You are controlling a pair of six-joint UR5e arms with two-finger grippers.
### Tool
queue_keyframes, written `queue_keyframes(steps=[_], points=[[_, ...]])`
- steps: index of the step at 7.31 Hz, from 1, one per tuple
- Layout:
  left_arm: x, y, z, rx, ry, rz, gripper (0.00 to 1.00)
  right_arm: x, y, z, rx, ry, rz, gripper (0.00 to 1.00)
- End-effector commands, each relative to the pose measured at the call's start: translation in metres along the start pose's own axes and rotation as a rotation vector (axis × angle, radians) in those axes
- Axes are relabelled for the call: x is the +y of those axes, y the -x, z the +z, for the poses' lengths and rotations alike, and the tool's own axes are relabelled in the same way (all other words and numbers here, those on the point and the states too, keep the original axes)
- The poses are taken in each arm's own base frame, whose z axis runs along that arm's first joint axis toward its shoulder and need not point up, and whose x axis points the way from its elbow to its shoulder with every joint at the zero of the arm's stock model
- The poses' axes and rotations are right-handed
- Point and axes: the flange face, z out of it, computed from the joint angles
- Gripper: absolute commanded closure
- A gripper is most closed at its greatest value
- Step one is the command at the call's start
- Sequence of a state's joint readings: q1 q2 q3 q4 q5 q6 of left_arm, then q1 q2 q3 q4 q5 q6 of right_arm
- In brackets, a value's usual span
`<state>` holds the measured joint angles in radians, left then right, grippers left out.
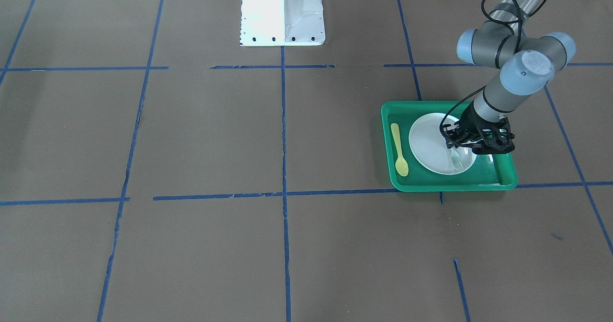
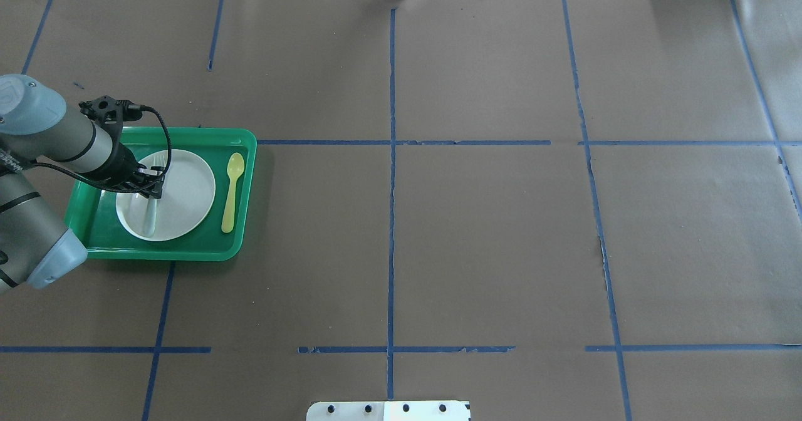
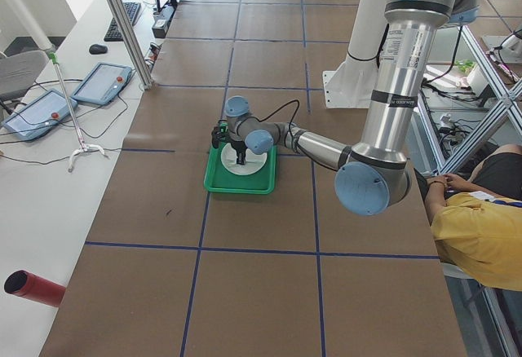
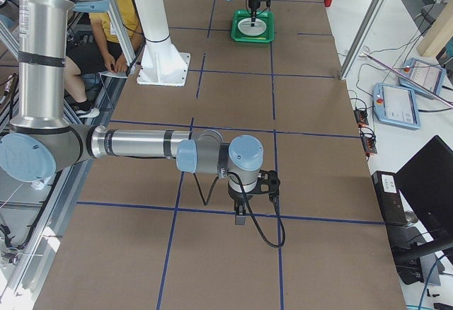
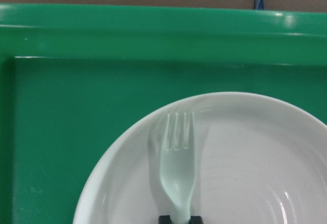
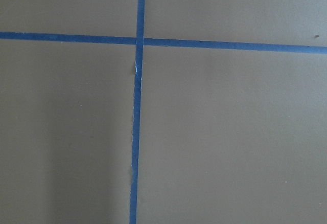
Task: Place fork
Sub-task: 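Lift the fork off the plate toward the tray edge nearest the left arm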
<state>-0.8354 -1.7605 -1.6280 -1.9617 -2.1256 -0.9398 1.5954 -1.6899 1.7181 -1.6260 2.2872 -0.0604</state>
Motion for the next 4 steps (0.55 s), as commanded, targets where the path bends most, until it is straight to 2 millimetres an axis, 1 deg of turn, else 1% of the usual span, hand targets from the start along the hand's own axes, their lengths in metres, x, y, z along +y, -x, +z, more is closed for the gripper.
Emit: queue_keyframes(steps=[1,2,3,4], points=[[0.005,-0.012,-0.025,-0.016,0.008,-0.012,1.0,0.0,0.0,0.0,0.0,0.0,-0.001,0.0],[0.007,-0.004,-0.023,-0.02,0.007,0.0,1.0,0.0,0.0,0.0,0.0,0.0,0.001,0.0],[0.007,0.004,-0.019,-0.03,0.016,0.091,1.0,0.0,0.0,0.0,0.0,0.0,0.001,0.0],[0.003,0.018,-0.022,-0.038,0.009,0.111,1.0,0.0,0.0,0.0,0.0,0.0,0.001,0.0]])
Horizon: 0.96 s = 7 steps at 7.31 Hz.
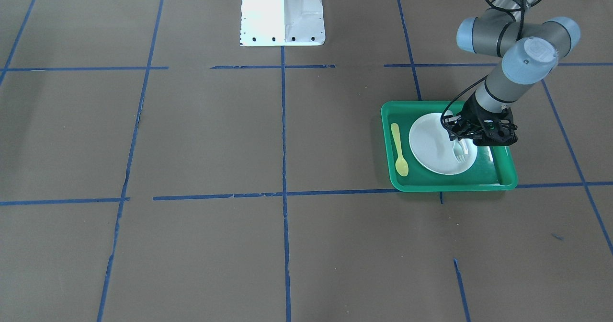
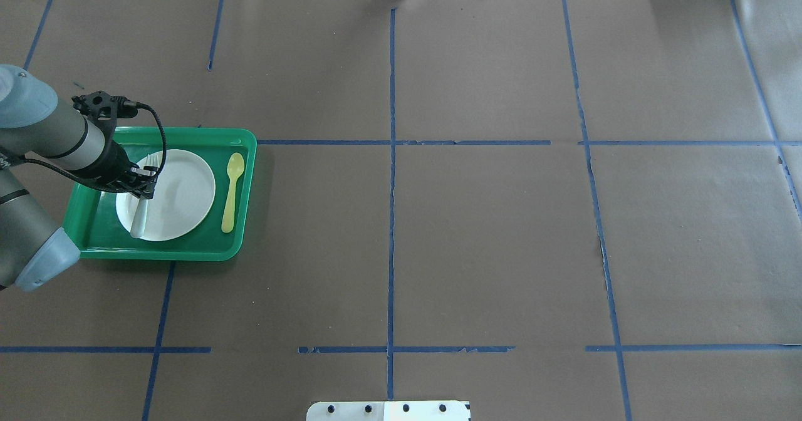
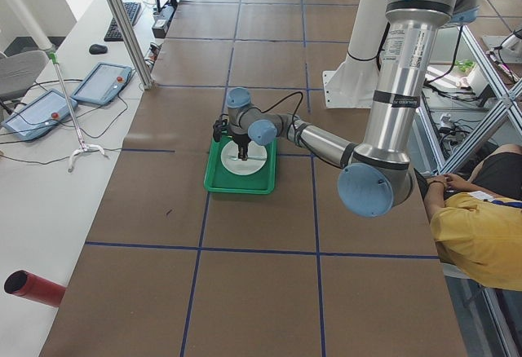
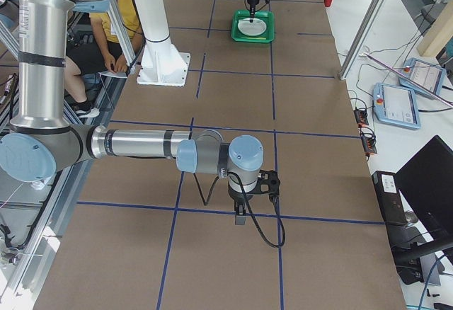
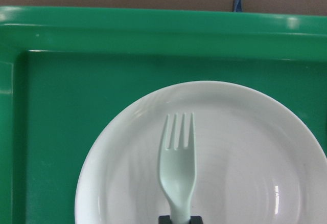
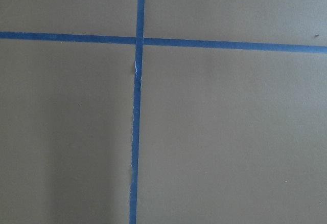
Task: Place fork
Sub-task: 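Lift the fork off the plate toward the tray edge nearest the left arm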
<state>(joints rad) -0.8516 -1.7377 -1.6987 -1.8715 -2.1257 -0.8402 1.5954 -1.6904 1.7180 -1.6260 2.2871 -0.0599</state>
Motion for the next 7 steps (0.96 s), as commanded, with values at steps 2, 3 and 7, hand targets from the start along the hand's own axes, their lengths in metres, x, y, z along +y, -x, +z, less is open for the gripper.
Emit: queue_keyframes(steps=[2,3,7], points=[[-0.009,0.045,-0.011,-0.029,-0.019,0.069,1.0,0.0,0.0,0.0,0.0,0.0,-0.001,0.0],[-0.009,0.057,-0.013,-0.038,-0.021,0.081,1.0,0.0,0.0,0.0,0.0,0.0,-0.001,0.0],[-0.021,0.089,0.003,-0.057,0.01,-0.065,1.0,0.0,0.0,0.0,0.0,0.0,-0.001,0.0]])
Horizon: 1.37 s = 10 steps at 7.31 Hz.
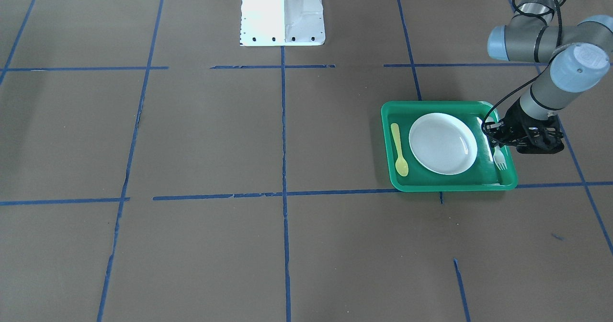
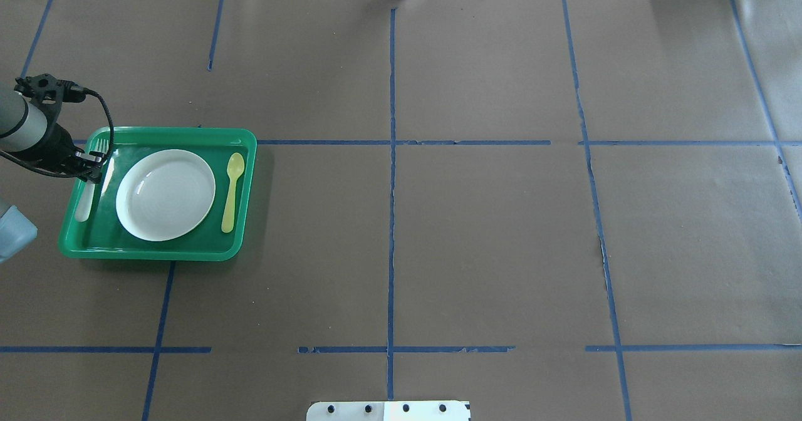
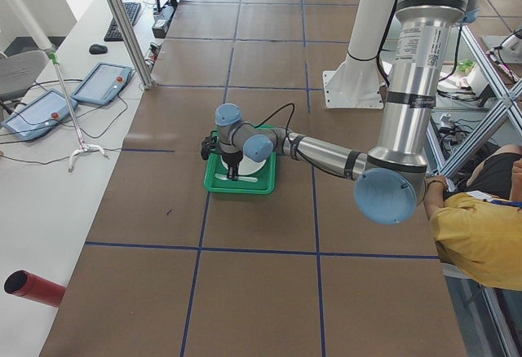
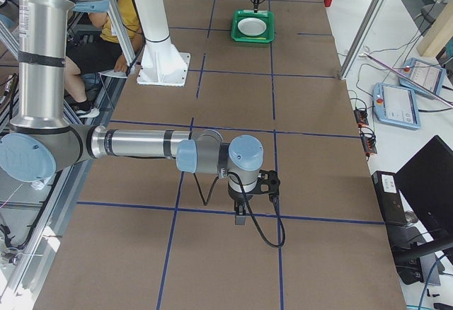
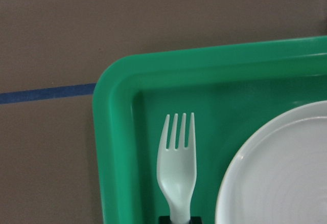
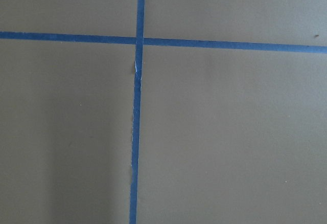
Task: Place fork
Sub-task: 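Lower the fork into the tray beside the plate with the left gripper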
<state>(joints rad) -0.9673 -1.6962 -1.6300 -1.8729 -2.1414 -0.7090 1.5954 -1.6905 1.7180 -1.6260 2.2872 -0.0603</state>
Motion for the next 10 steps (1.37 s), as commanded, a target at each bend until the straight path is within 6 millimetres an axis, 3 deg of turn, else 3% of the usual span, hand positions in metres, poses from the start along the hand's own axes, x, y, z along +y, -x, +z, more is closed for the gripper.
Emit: queue_keyframes(steps=[1,4,9,10], points=[[-0.004,0.004,0.013,0.002,0.016,-0.064,1.0,0.0,0.0,0.0,0.0,0.0,-0.001,0.0],[-0.006,0.01,0.028,0.024,-0.003,-0.048,1.0,0.0,0.0,0.0,0.0,0.0,0.0,0.0],[-0.008,0.007,0.026,0.029,-0.007,-0.042,1.0,0.0,0.0,0.0,0.0,0.0,0.0,0.0],[-0.008,0.006,0.027,0.029,-0.007,-0.04,0.88,0.0,0.0,0.0,0.0,0.0,0.0,0.0]])
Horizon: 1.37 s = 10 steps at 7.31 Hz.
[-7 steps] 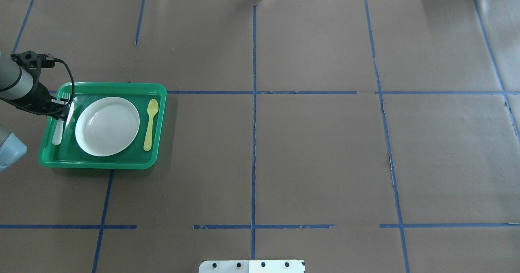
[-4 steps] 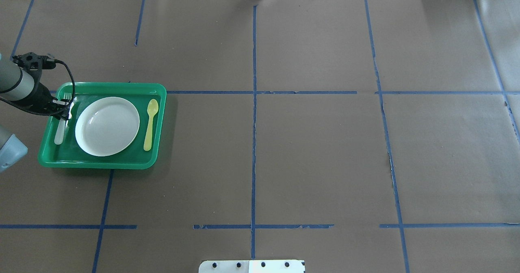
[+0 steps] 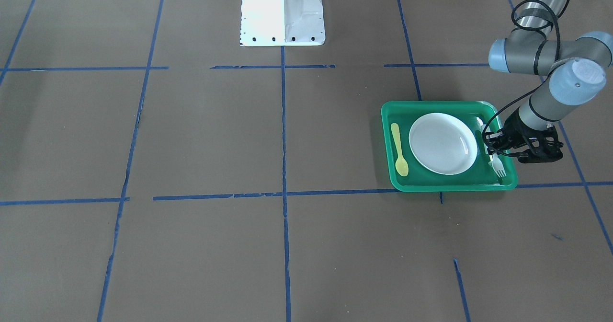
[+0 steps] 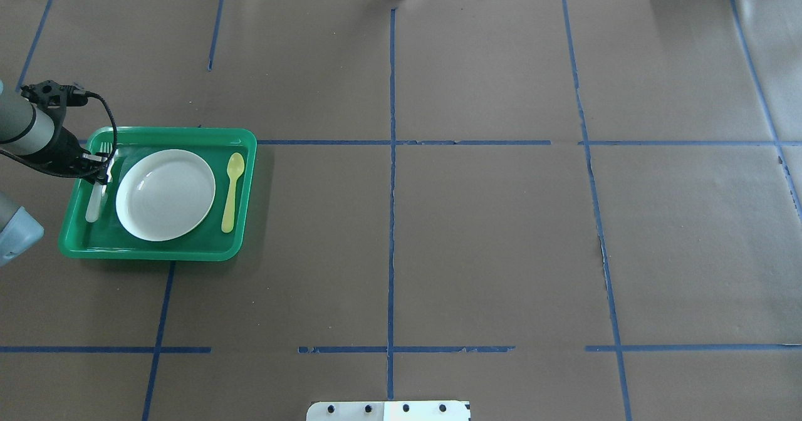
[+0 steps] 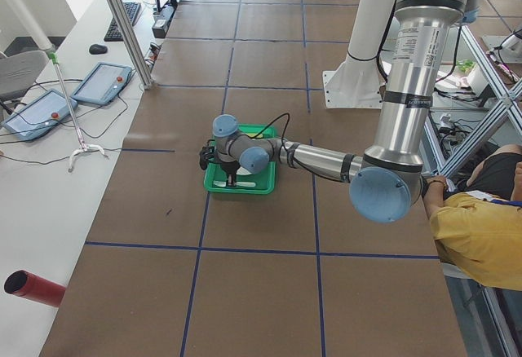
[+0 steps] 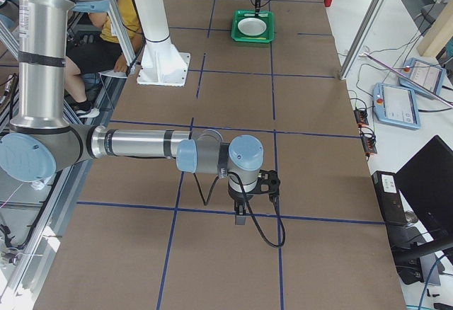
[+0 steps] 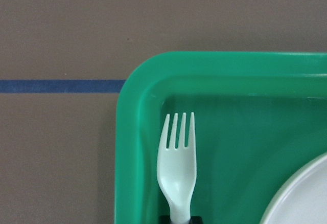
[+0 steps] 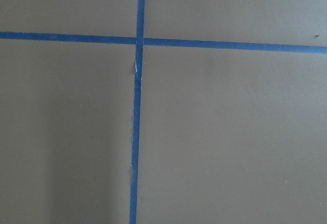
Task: Place fork
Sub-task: 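Lower the fork into the tray beside the plate with the left gripper, then open the left gripper and raise it away from the fork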
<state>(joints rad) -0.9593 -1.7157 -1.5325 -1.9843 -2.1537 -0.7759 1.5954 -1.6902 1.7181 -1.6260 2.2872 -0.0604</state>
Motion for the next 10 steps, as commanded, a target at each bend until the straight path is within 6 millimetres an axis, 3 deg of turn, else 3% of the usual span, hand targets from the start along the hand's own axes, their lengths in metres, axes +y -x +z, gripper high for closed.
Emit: queue_keyframes(steps=[1,2,4,6,7,8,9,10], points=[[-0.001,-0.001,0.0,0.003,0.0,0.003,0.64,0.0,0.0,0.0,0.0,0.0,0.001,0.0],[-0.001,-0.003,-0.002,0.011,-0.008,0.009,0.42,0.0,0.0,0.0,0.0,0.0,0.001,0.0],[0.0,-0.01,-0.009,0.024,-0.019,0.022,0.39,0.0,0.0,0.0,0.0,0.0,-0.001,0.0],[0.009,-0.021,-0.045,0.084,-0.029,0.049,0.39,0.0,0.0,0.0,0.0,0.0,-0.001,0.0],[0.007,0.002,-0.062,0.081,-0.06,0.028,0.39,0.0,0.0,0.0,0.0,0.0,-0.001,0.0],[0.002,0.037,-0.078,0.061,-0.093,0.071,0.38,0.0,0.0,0.0,0.0,0.0,0.001,0.0],[0.01,0.086,-0.084,0.024,-0.101,0.15,0.26,0.0,-0.001,0.0,0.0,-0.001,0.002,0.0],[0.014,0.14,-0.103,-0.011,-0.13,0.193,0.2,0.0,0.0,0.0,0.0,0.0,-0.001,0.0]])
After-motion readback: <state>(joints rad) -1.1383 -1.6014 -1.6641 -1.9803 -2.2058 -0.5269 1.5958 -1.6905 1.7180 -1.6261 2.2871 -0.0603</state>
